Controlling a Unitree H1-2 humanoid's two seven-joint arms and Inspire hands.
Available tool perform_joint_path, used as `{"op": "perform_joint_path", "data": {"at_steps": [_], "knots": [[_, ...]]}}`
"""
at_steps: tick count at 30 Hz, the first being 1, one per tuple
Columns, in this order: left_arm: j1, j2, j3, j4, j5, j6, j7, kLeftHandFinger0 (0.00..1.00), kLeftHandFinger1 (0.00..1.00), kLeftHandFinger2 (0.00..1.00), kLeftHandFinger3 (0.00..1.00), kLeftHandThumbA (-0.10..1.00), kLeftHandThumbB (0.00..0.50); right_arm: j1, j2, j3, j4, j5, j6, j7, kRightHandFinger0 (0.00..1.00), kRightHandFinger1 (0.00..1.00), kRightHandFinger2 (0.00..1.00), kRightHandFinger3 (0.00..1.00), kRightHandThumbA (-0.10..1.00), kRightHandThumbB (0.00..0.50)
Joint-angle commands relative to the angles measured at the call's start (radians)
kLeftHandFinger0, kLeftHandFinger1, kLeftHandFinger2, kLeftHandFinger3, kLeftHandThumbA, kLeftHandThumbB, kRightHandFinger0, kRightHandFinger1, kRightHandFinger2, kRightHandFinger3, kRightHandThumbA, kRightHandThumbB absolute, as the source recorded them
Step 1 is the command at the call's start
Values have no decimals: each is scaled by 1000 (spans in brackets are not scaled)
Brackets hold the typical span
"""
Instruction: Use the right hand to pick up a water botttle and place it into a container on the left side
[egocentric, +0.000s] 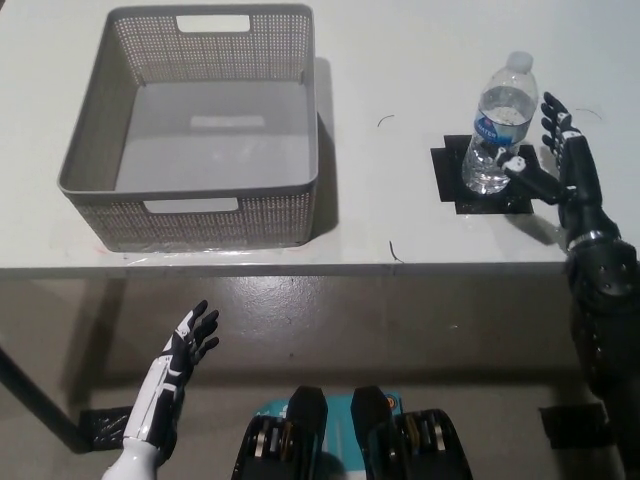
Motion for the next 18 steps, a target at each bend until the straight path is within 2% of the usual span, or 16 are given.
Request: {"op": "perform_joint_path", "data": {"at_steps": [1, 5, 9, 10, 11, 12, 13, 14, 15, 16, 17, 18], "knots": [[-13, 1, 1, -5, -23, -54, -13, 1000, 1000, 1000, 1000, 1000, 200, -161, -1, 18, 133, -8, -86, -17, 1000, 1000, 1000, 1000, 1000, 499], [-14, 2, -4, -6, -29, -49, -20, 1000, 1000, 1000, 1000, 1000, 208, -279, -6, 42, 343, -24, -130, -25, 1000, 1000, 1000, 1000, 1000, 500], [-26, 3, -4, -1, -25, -44, -18, 1000, 1000, 1000, 1000, 1000, 202, -381, 1, 59, 466, -23, -117, -45, 1000, 1000, 1000, 1000, 998, 494], [-26, 2, -5, -1, -25, -40, -17, 1000, 1000, 1000, 1000, 1000, 200, -403, 7, 57, 488, -23, -103, -86, 1000, 1000, 1000, 1000, 765, 443], [-25, 1, -6, -1, -25, -39, -17, 1000, 1000, 1000, 1000, 1000, 199, -412, 9, 58, 500, -24, -99, -102, 1000, 1000, 1000, 1000, 704, 458], [-25, 1, -6, -2, -24, -39, -16, 1000, 1000, 1000, 1000, 1000, 197, -427, 14, 63, 515, -33, -80, -153, 649, 720, 850, 944, 364, 422], [-24, 1, -7, -4, -21, -44, -15, 1000, 1000, 1000, 1000, 1000, 197, -456, 28, 78, 538, -60, -43, -272, 161, 208, 326, 401, 71, 253], [-24, 1, -7, -5, -20, -46, -14, 1000, 1000, 1000, 1000, 1000, 191, -462, 33, 78, 547, -59, -46, -290, 6, 14, 239, 209, -93, 232], [-25, 1, -7, -6, -19, -47, -14, 1000, 1000, 1000, 1000, 1000, 185, -464, 37, 68, 551, -44, -50, -281, 0, 27, 374, 346, -100, 191], [-27, 2, -7, -5, -20, -48, -15, 1000, 1000, 1000, 1000, 1000, 184, -466, 38, 63, 553, -38, -50, -275, 0, 43, 438, 407, -100, 179], [-32, 4, -5, -4, -23, -48, -16, 1000, 1000, 1000, 1000, 1000, 185, -469, 41, 60, 555, -31, -57, -266, 0, 80, 543, 531, -100, 169], [-32, 6, -5, -4, -27, -48, -18, 1000, 1000, 1000, 1000, 1000, 185, -467, 45, 61, 556, -30, -66, -263, 0, 104, 578, 561, -100, 154]]}}
